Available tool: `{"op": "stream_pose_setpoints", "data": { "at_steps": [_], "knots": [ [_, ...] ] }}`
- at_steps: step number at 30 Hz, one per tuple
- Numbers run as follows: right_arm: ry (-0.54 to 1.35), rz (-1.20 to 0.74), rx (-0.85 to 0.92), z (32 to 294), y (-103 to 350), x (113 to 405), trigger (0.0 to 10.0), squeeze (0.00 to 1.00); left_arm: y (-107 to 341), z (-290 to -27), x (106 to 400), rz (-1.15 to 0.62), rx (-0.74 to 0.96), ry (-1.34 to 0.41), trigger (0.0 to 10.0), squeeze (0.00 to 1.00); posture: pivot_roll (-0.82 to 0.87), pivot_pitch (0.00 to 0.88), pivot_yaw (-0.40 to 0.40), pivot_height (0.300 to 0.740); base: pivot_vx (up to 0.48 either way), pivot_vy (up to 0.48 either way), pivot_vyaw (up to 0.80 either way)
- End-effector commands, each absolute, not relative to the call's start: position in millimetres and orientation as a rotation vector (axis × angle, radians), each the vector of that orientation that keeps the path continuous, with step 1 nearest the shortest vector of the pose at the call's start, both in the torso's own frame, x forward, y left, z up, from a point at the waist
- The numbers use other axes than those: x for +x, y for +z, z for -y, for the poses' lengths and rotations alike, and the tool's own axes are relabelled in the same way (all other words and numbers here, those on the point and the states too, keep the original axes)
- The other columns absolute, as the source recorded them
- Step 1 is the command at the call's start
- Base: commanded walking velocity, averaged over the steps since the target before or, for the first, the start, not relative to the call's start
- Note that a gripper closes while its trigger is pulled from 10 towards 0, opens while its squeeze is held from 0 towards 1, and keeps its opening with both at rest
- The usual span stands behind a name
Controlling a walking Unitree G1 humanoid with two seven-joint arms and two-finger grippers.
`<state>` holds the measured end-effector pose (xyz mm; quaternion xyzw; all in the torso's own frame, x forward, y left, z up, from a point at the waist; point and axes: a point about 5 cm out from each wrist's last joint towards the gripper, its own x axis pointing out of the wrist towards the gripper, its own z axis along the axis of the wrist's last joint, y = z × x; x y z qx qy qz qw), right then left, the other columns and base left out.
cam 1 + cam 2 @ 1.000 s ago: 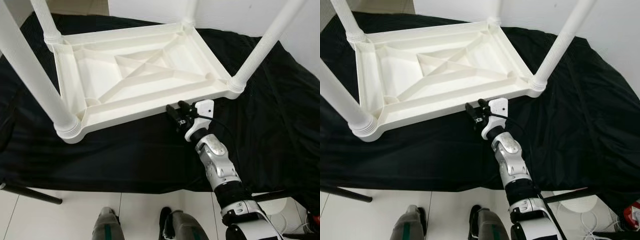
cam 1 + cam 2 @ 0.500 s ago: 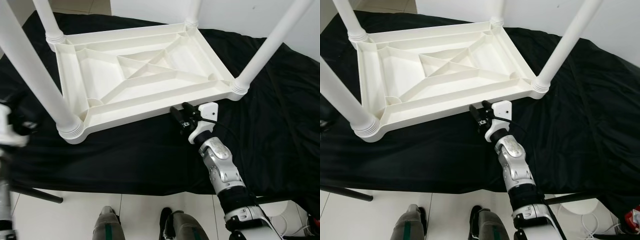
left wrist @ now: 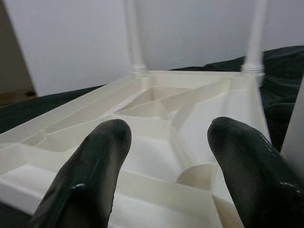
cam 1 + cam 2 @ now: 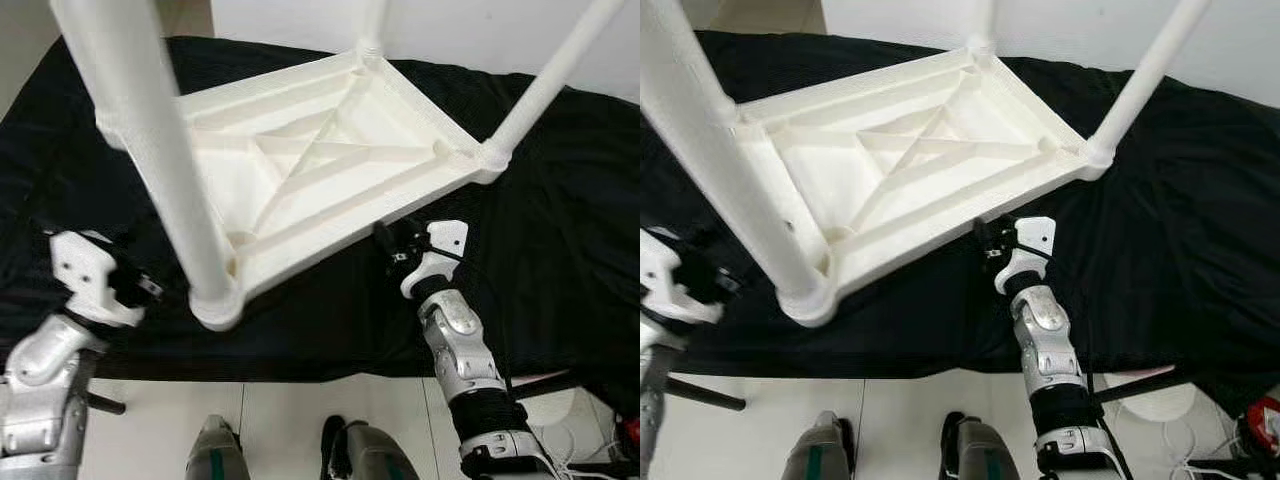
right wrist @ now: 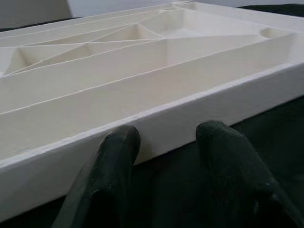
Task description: Building children table
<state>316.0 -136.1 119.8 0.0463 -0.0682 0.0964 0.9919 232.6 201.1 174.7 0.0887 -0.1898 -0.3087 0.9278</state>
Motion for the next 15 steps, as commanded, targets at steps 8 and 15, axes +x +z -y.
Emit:
{"op": "stream_pose_setpoints", "data": {
  "at_steps": [8, 15],
  "knots": [
    [0.054, 0.037, 0.117, 131.7, 116.0, 341.3, 10.0, 0.0, 183.2, -161.7, 220.2, 0.421, 0.103, -0.772, 10.0, 0.0, 0.17, 0.118, -0.01, 0.74, 0.0, 0.0, 0.0],
    [-0.028, -0.051, 0.215, 134.7, 112.2, 356.8, 10.0, 0.0, 188.4, -150.0, 217.0, 0.441, 0.077, -0.793, 10.0, 0.0, 0.17, 0.115, -0.017, 0.74, 0.0, 0.0, 0.0]
  ]
}}
